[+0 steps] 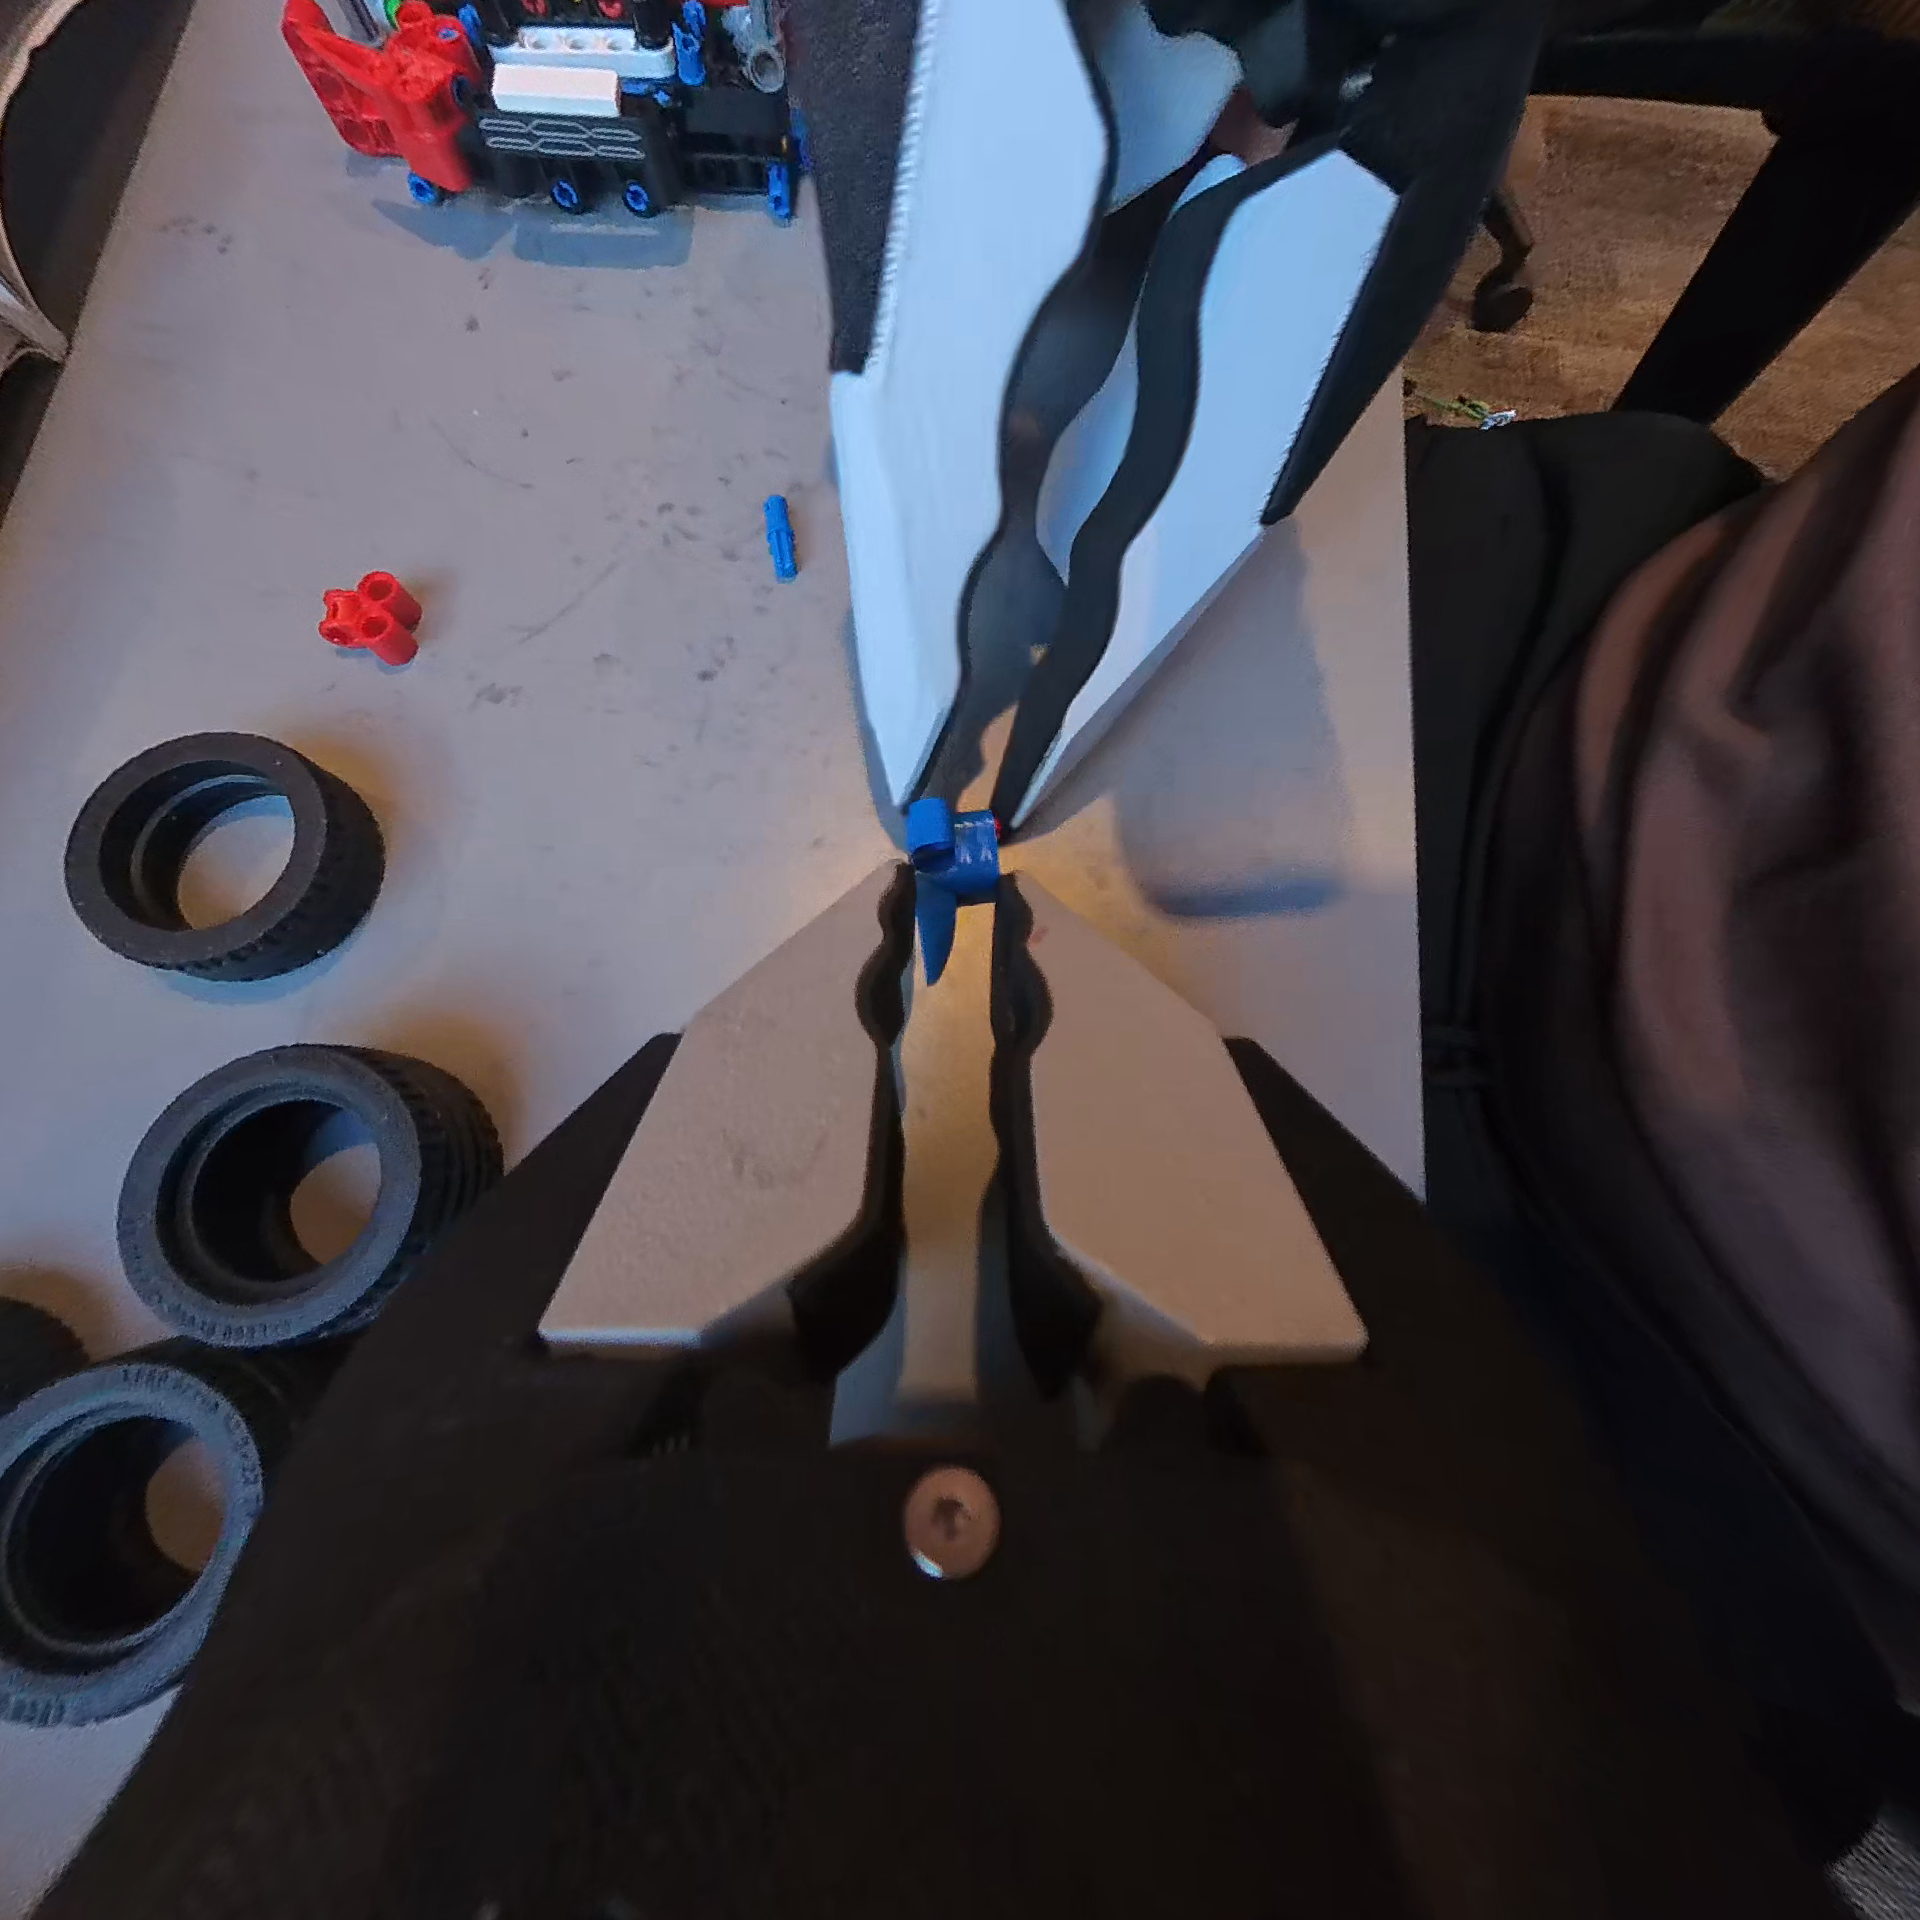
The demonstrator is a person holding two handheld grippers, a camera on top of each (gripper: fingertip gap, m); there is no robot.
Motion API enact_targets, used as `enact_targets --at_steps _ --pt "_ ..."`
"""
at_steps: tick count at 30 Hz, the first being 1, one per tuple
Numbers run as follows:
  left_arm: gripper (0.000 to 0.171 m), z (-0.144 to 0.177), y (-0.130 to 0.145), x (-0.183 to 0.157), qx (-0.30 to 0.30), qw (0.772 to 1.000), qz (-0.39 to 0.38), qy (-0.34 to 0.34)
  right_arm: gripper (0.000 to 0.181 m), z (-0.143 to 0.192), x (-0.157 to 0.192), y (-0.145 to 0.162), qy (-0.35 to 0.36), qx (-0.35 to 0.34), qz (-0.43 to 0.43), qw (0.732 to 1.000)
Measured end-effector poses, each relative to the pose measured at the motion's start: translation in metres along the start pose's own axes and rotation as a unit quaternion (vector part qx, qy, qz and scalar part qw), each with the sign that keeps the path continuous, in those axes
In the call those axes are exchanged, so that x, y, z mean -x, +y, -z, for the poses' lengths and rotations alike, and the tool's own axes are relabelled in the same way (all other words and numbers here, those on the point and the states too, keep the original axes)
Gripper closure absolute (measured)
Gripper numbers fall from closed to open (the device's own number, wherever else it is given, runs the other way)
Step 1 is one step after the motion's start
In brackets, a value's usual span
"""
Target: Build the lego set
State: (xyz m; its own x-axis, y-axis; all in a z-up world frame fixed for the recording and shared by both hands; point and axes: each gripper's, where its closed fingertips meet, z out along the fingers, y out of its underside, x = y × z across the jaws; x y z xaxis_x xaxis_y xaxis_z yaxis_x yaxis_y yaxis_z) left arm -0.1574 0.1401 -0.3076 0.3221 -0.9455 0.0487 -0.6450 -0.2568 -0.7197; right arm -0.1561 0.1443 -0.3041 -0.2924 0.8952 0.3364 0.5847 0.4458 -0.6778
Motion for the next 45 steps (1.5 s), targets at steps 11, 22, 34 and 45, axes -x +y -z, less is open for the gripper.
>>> enact_targets --at_steps 11,22,34,45 --pt "0.158 0.000 0.000 0.002 0.004 1.000 0.022 -0.008 0.173 -0.001 -0.001 0.000 0.004 0.006 -0.030 1.000" --pt "0.158 0.002 0.001 0.005 0.000 0.999 0.031 -0.027 0.181 -0.004 0.001 0.001 0.034 0.022 0.009 0.999" --pt "0.159 0.005 0.003 0.012 0.002 0.998 0.038 -0.054 0.181 -0.009 -0.007 0.000 0.041 0.025 -0.006 0.999" --pt "0.159 0.007 0.005 0.019 0.004 0.996 0.046 -0.070 0.181 -0.012 -0.013 -0.001 0.039 0.022 -0.044 0.998"
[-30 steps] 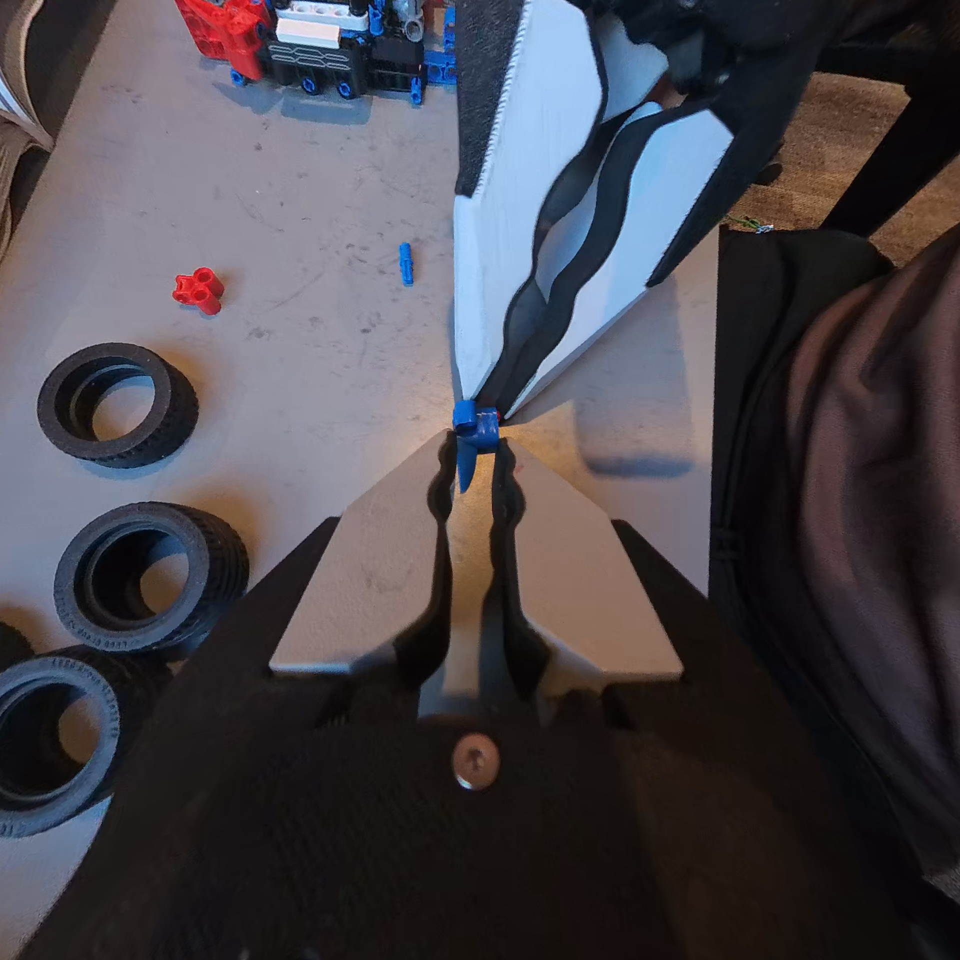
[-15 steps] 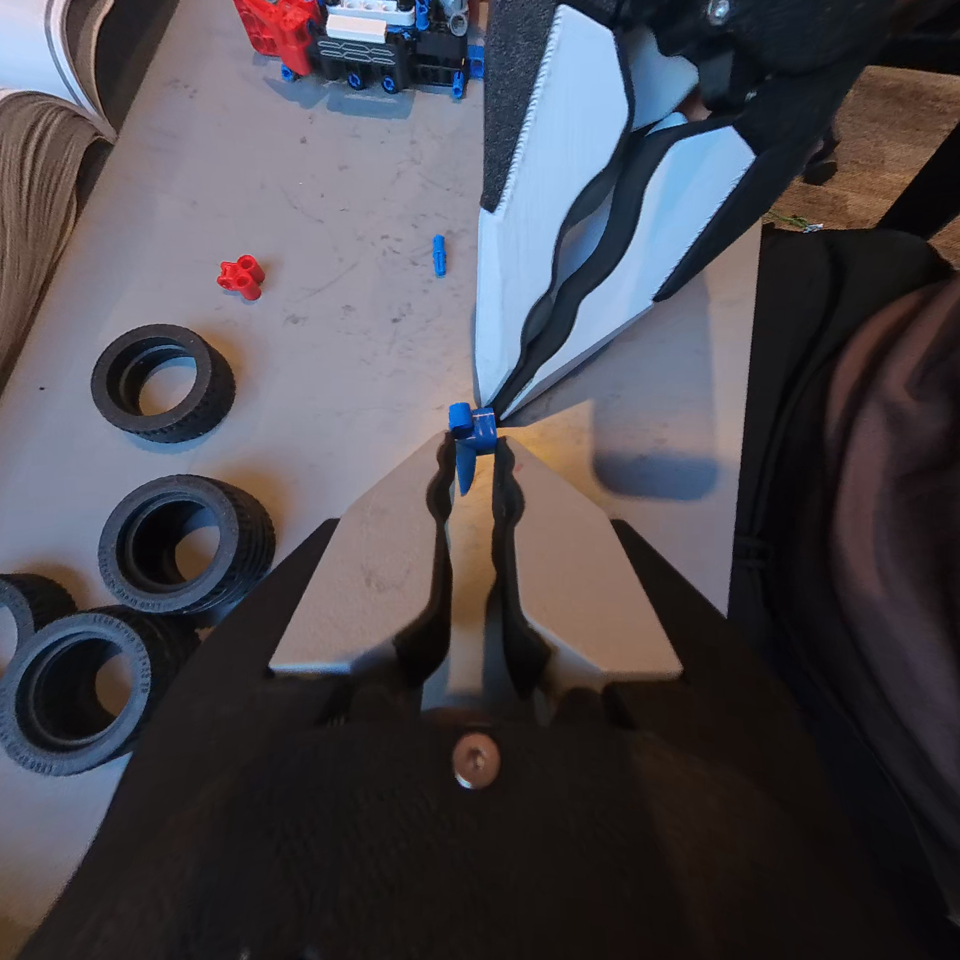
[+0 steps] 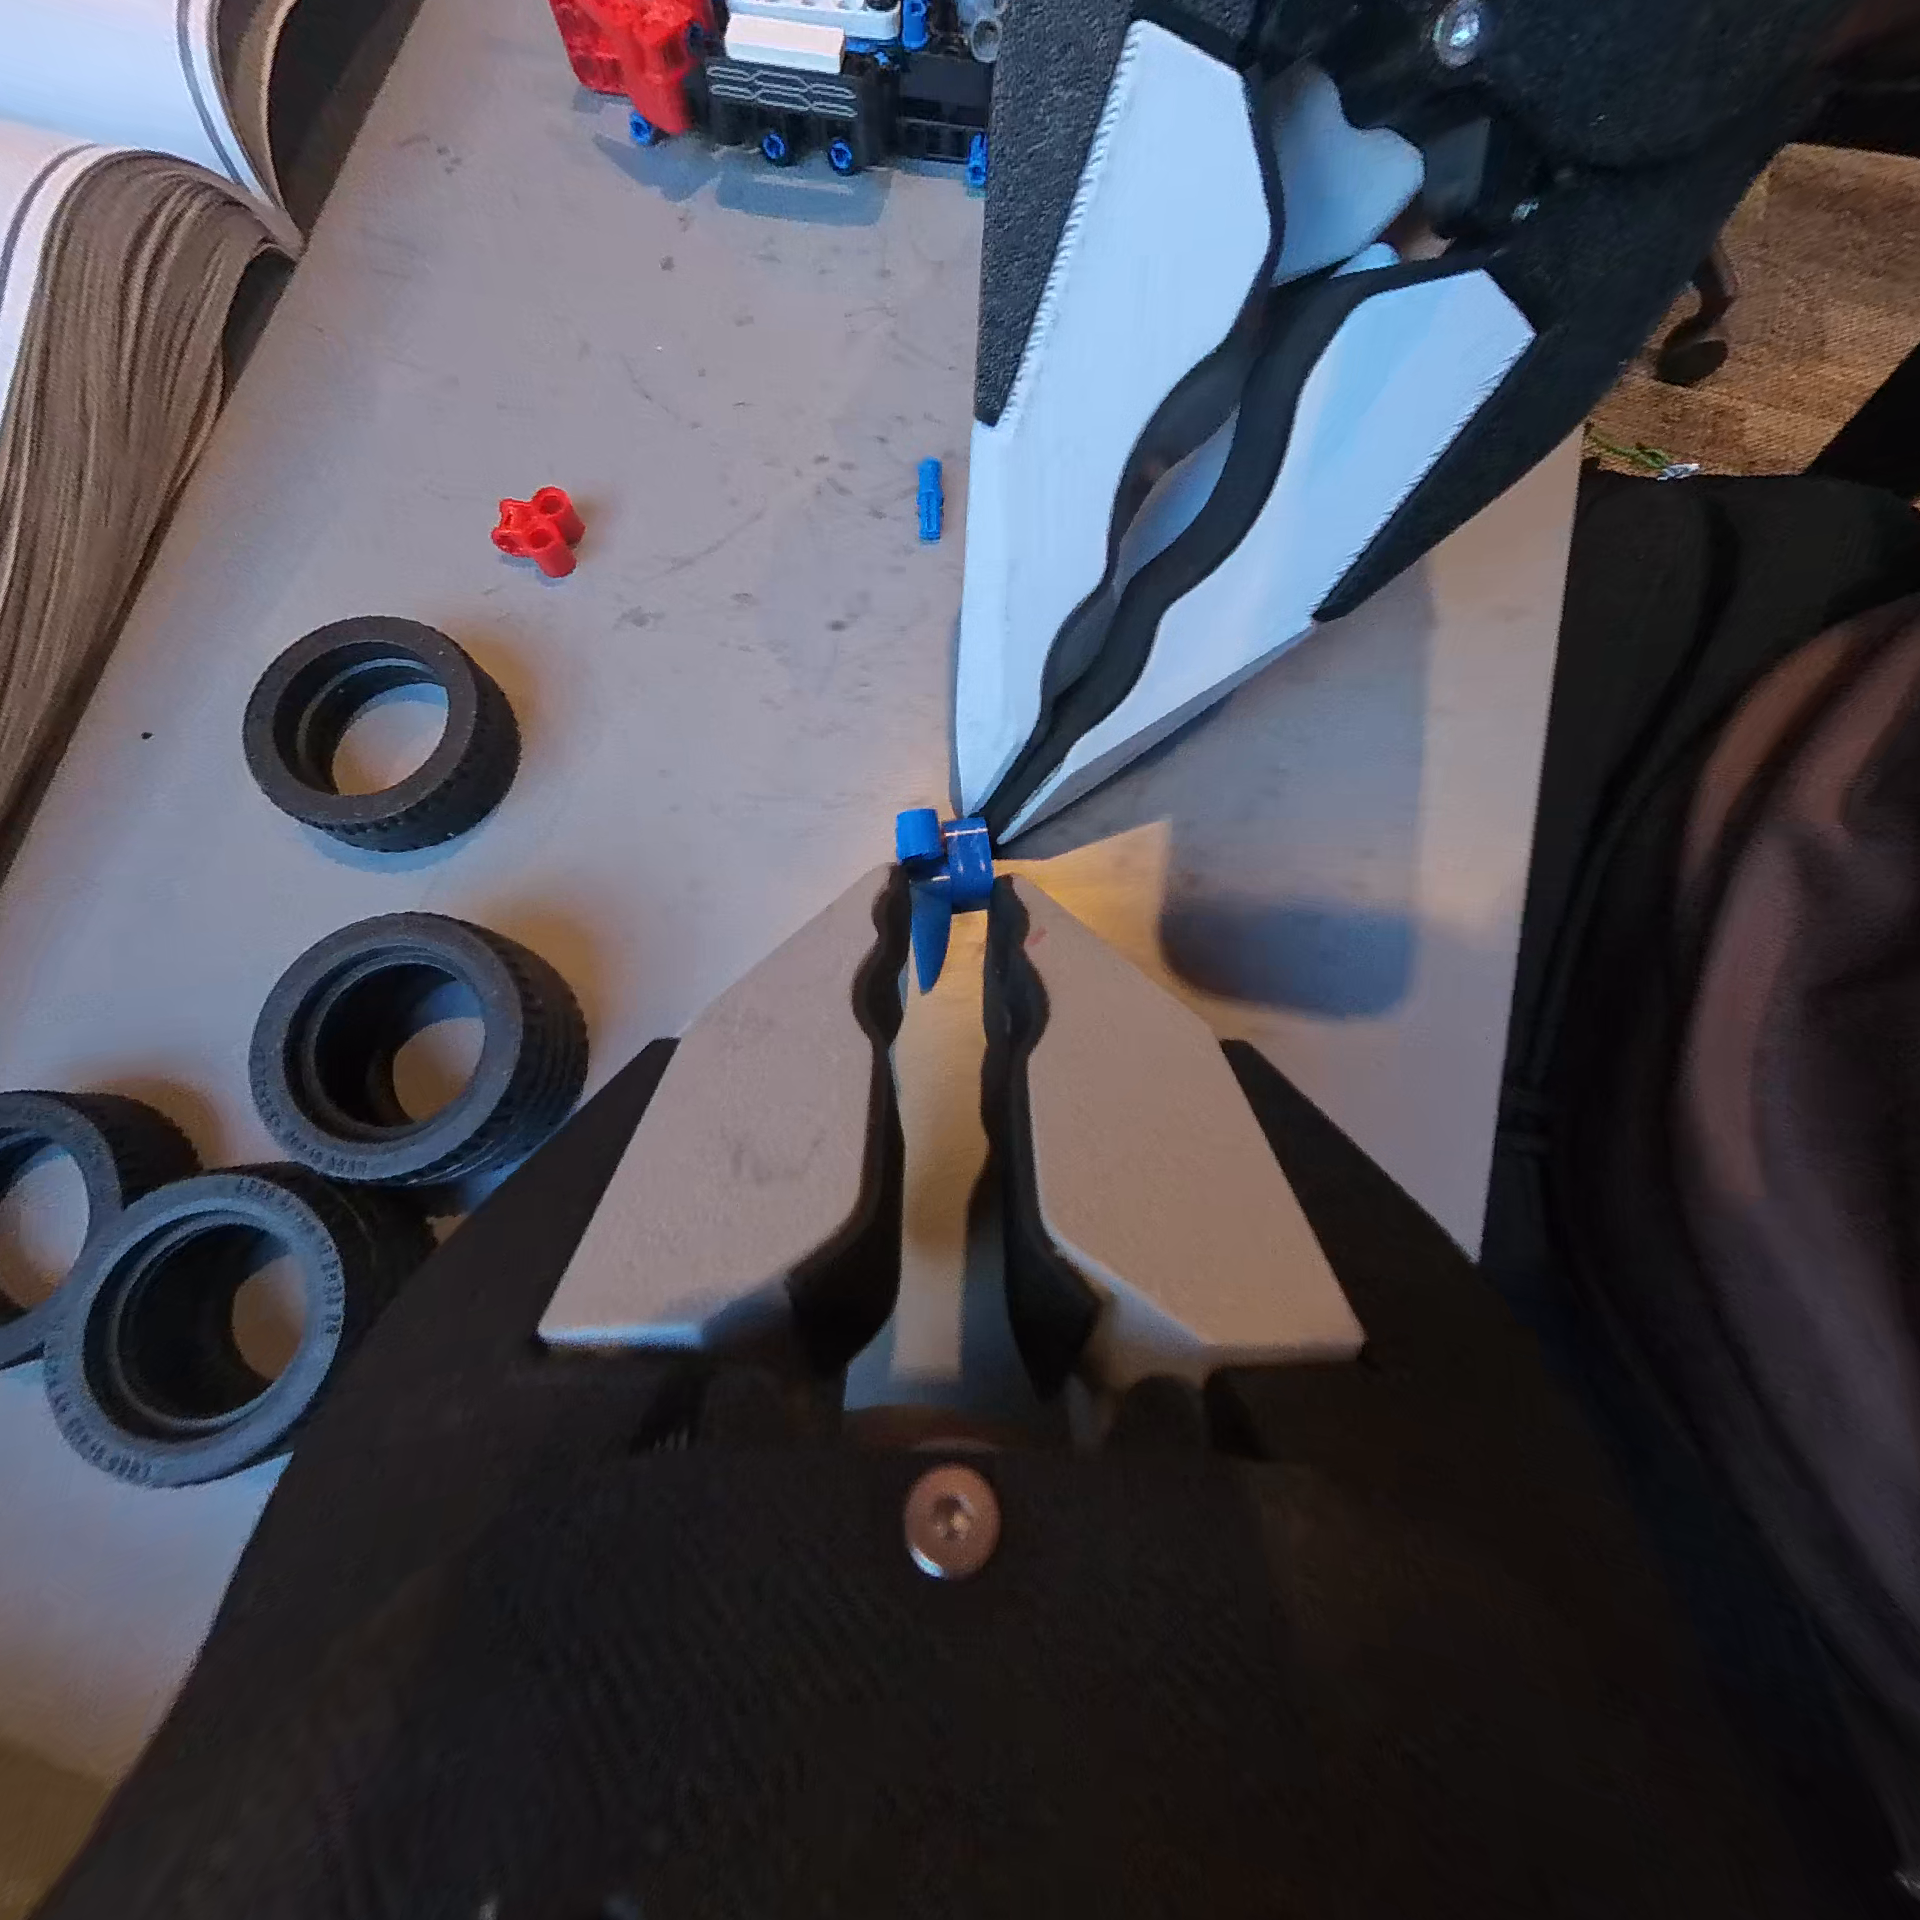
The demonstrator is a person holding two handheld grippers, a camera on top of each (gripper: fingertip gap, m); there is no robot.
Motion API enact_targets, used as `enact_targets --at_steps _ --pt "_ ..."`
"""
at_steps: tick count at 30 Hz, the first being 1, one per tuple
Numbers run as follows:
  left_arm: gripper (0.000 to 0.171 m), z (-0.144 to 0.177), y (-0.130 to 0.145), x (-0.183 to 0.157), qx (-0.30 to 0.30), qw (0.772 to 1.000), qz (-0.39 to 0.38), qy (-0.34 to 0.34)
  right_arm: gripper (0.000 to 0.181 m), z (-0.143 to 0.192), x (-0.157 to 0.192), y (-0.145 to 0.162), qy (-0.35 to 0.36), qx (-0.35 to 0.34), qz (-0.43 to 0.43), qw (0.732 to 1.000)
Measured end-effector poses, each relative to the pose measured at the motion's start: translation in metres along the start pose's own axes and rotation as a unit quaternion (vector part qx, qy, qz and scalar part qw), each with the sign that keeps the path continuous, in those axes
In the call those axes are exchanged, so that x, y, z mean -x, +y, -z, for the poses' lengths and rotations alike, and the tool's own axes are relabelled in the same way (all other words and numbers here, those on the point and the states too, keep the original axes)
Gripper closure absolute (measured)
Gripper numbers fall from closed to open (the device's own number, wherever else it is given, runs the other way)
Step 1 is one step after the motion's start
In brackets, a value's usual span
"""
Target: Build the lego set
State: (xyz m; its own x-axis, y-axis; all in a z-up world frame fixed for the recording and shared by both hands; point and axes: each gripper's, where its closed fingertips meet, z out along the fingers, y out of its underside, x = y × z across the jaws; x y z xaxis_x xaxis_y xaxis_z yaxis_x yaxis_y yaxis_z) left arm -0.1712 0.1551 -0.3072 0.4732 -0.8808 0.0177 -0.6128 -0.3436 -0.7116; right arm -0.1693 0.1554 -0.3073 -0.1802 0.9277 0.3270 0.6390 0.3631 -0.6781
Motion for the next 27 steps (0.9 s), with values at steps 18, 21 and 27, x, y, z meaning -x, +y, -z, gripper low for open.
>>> enact_targets --at_steps 18,21,27 --pt "0.159 0.002 0.001 0.007 0.002 1.000 0.009 -0.018 0.181 -0.005 -0.006 -0.003 0.056 0.018 0.041 0.997" --pt "0.159 0.002 0.002 0.009 0.003 1.000 0.010 -0.027 0.181 -0.007 -0.008 -0.003 0.044 0.014 0.018 0.999" --pt "0.159 0.003 0.002 0.012 0.003 0.999 0.016 -0.034 0.181 -0.008 -0.010 -0.004 0.035 0.011 -0.006 0.999"
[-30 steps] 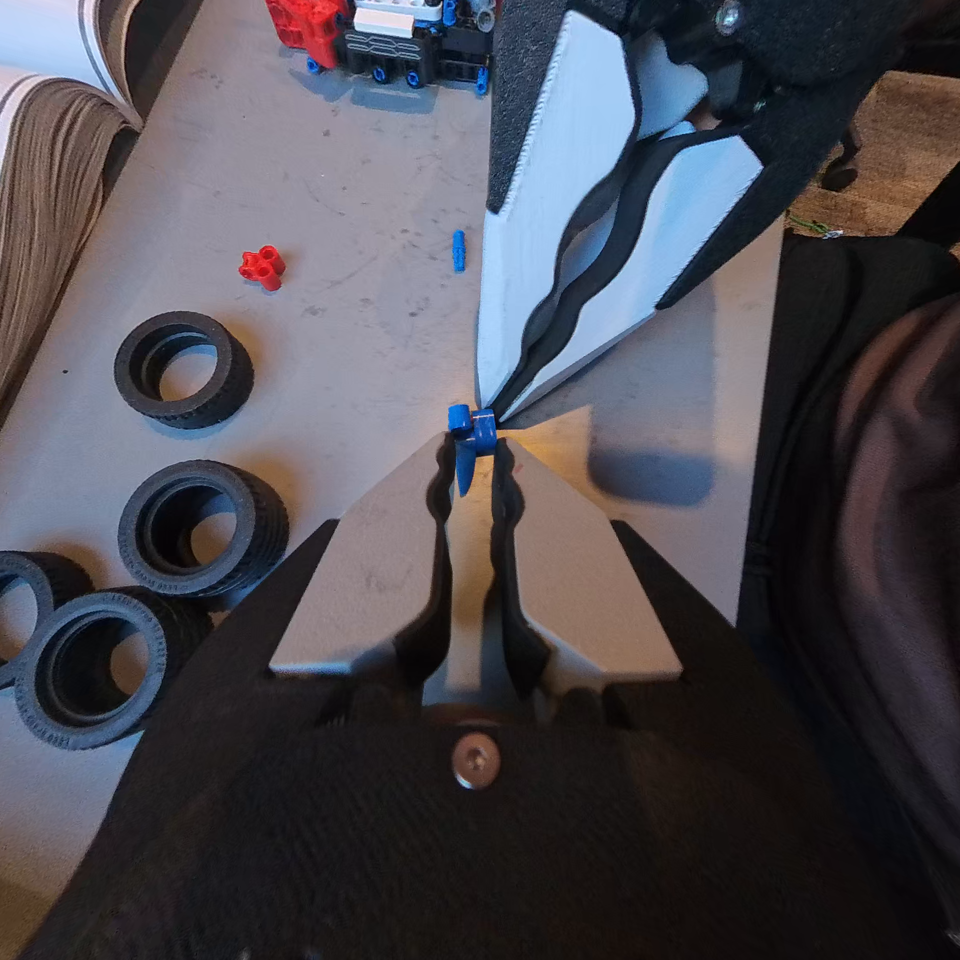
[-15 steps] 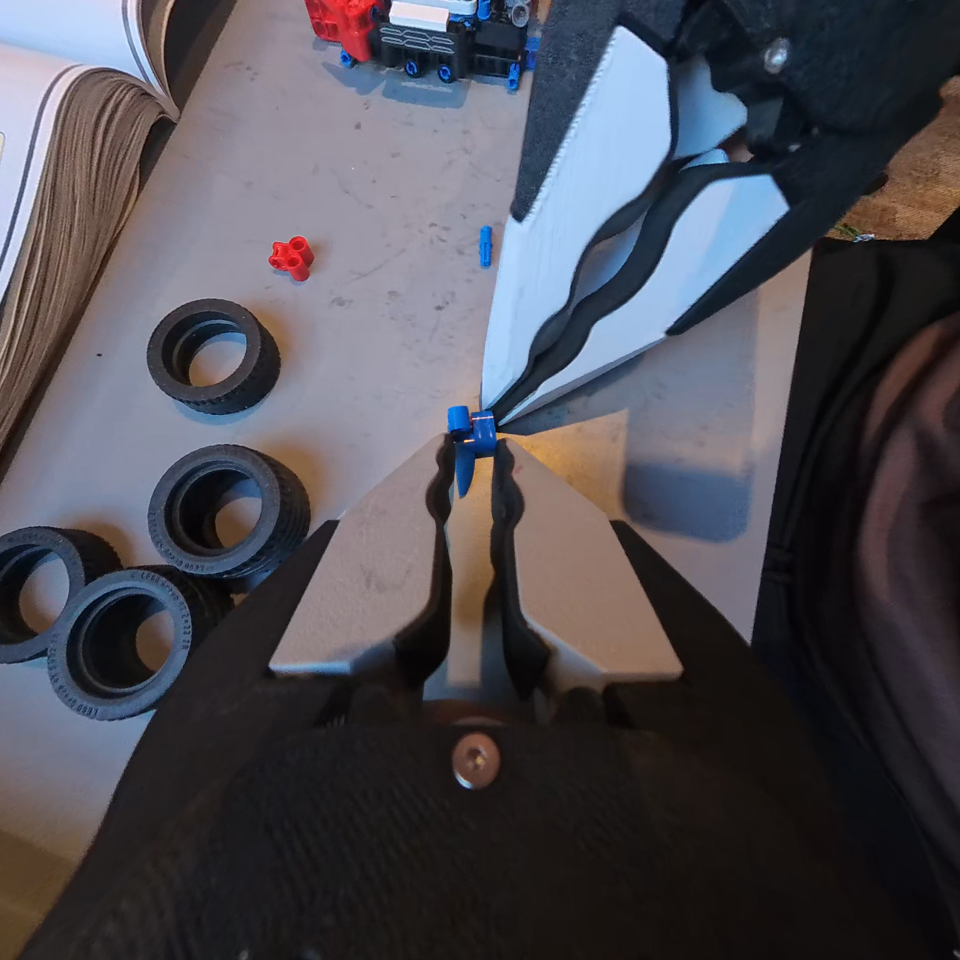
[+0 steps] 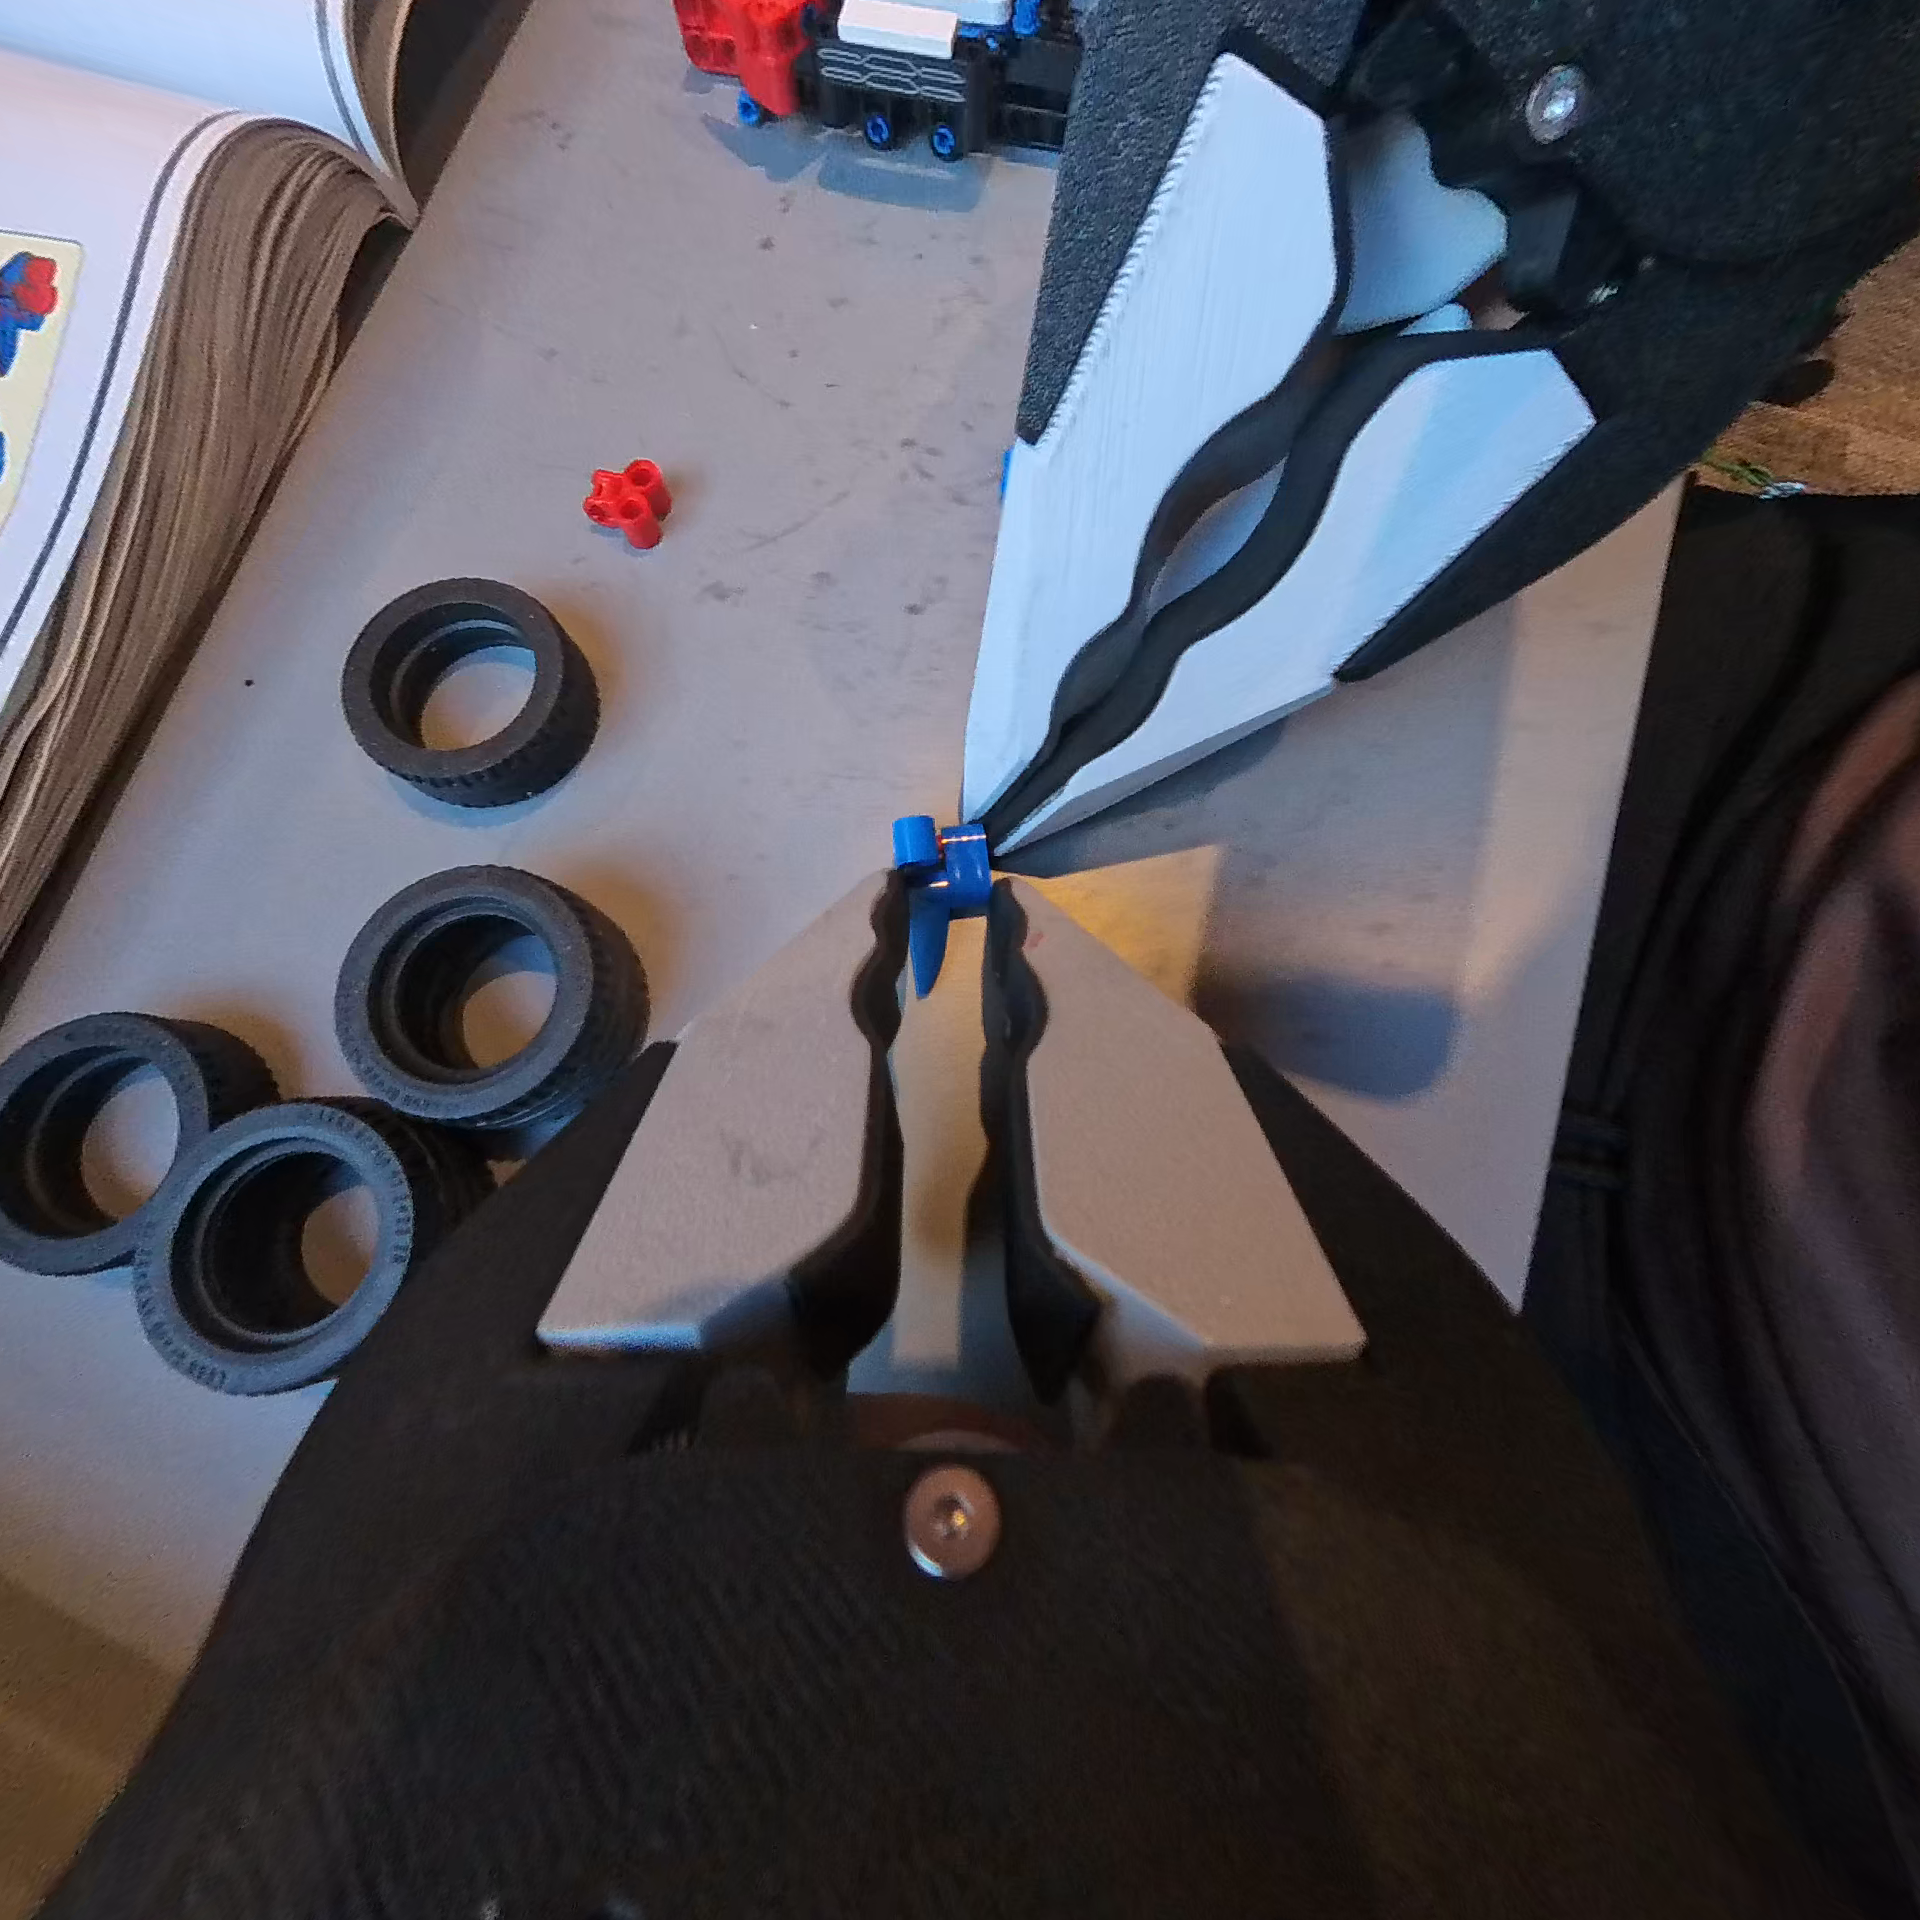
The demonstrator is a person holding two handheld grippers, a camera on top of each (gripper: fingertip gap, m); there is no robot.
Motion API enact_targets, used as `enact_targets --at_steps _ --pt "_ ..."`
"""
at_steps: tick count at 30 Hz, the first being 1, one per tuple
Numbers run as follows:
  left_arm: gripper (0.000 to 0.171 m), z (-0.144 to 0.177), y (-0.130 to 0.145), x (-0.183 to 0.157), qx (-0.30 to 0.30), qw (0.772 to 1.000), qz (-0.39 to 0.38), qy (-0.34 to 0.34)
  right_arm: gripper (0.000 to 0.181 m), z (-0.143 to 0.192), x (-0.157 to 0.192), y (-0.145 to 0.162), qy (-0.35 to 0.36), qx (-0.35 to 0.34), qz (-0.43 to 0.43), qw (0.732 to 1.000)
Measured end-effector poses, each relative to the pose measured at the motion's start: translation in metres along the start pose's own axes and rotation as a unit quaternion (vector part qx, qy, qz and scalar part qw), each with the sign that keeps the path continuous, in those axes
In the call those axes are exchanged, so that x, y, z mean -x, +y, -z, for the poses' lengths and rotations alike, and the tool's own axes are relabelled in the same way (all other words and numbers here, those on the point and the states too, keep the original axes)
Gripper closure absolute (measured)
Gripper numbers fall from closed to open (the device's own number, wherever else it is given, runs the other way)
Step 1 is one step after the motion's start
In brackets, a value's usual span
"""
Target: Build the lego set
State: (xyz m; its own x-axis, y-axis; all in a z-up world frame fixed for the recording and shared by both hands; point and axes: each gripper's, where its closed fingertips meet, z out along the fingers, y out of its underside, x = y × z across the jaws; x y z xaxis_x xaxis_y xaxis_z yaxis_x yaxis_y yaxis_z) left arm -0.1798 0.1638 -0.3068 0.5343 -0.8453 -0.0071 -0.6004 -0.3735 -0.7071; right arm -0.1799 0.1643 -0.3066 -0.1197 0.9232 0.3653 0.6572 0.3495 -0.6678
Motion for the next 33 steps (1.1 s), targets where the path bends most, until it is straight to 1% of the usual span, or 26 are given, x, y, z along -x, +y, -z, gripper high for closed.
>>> enact_targets --at_steps 11,15,19,20,22,26,28,30,33 --pt "0.157 0.000 0.000 0.010 -0.003 1.000 -0.001 -0.023 0.181 -0.006 -0.004 -0.002 -0.008 0.004 -0.037 0.999" --pt "0.157 -0.002 -0.002 0.002 -0.010 1.000 -0.011 0.011 0.180 0.002 0.000 0.003 -0.048 -0.002 -0.079 0.996" --pt "0.157 -0.006 -0.006 -0.004 -0.010 0.999 -0.020 0.035 0.181 0.010 0.000 0.010 -0.019 0.002 -0.068 0.997" --pt "0.156 -0.007 -0.007 -0.005 -0.010 0.999 -0.024 0.034 0.181 0.012 0.001 0.010 -0.013 0.003 -0.063 0.998" --pt "0.145 -0.007 -0.007 -0.005 -0.010 0.999 -0.025 0.030 0.179 0.015 -0.001 0.013 0.004 0.004 -0.063 0.998" --pt "0.139 -0.007 -0.008 -0.004 -0.010 0.999 -0.020 0.024 0.175 0.022 -0.003 0.015 0.008 -0.005 -0.087 0.996" --pt "0.133 -0.007 -0.007 -0.004 -0.008 1.000 -0.018 0.021 0.166 0.023 -0.006 0.017 0.012 -0.006 -0.099 0.995" --pt "0.126 -0.004 -0.005 -0.001 -0.003 1.000 -0.020 0.010 0.164 0.025 -0.008 0.016 0.015 -0.014 -0.106 0.994" --pt "0.124 0.005 0.002 0.002 0.012 1.000 -0.018 -0.006 0.158 0.026 -0.013 0.013 0.026 -0.025 -0.104 0.994"
